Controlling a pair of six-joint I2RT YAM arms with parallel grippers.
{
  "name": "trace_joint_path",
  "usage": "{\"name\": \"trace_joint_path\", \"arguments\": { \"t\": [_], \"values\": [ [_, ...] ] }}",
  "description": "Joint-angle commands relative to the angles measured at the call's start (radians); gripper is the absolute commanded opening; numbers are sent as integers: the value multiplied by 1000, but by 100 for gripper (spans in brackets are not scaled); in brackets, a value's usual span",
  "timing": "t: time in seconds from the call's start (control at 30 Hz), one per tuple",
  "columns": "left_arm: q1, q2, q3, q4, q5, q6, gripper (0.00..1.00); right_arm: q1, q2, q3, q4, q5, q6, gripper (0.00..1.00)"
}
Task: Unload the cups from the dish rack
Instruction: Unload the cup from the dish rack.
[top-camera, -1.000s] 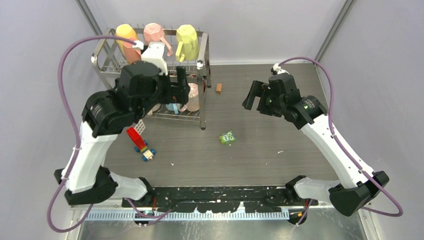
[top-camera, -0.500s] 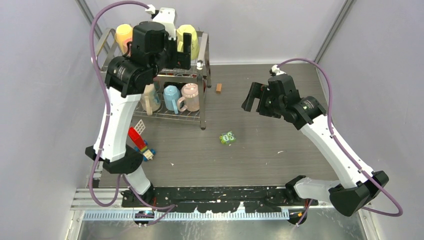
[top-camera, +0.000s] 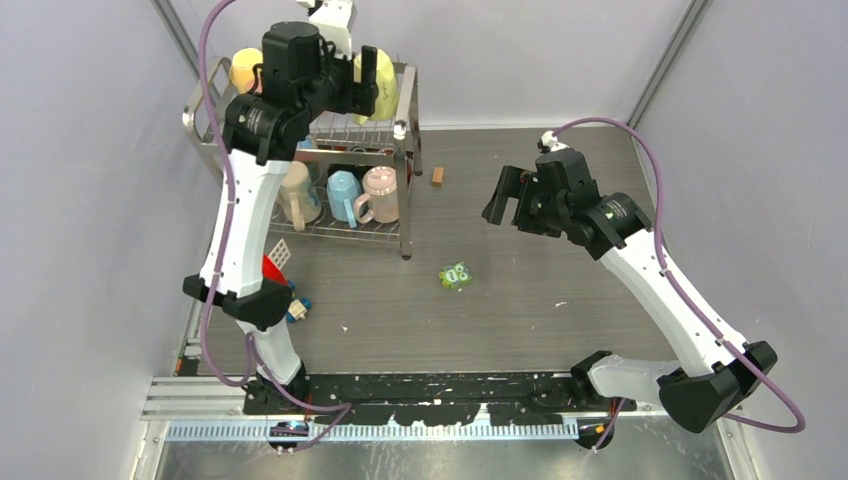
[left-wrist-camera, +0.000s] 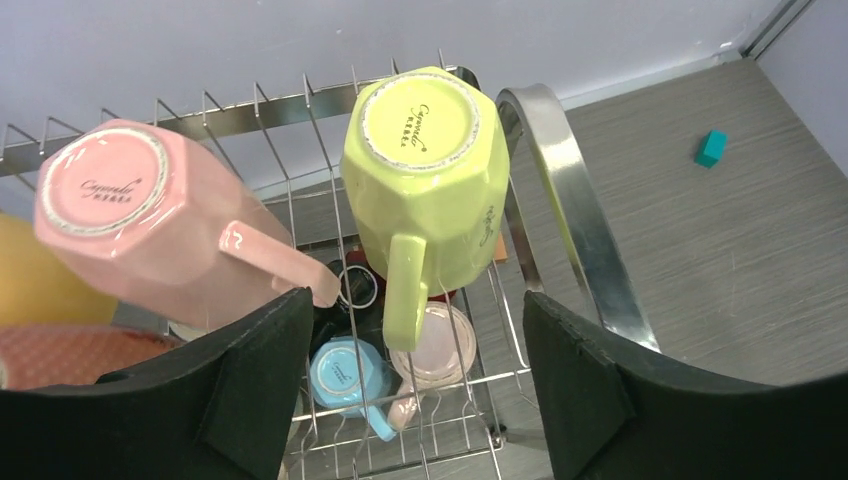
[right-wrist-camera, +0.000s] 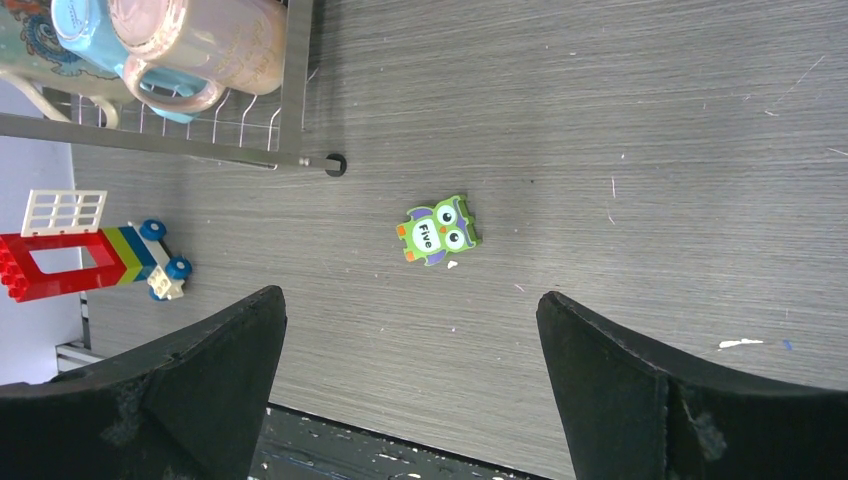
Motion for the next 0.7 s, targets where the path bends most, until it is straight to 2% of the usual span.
{"name": "trace_joint_path", "arguments": {
  "t": [0.0,0.47,0.67],
  "values": [
    [31,32,18,64,68,27,75,4,-9,24,-7,-4,-13,100],
    [81,64,-101,76,149,38,58,4,-19,12,-24,2,-5,100],
    [81,56,-151,81,171,40,53,4,-24,2,-18,1,-5,100]
  ]
}}
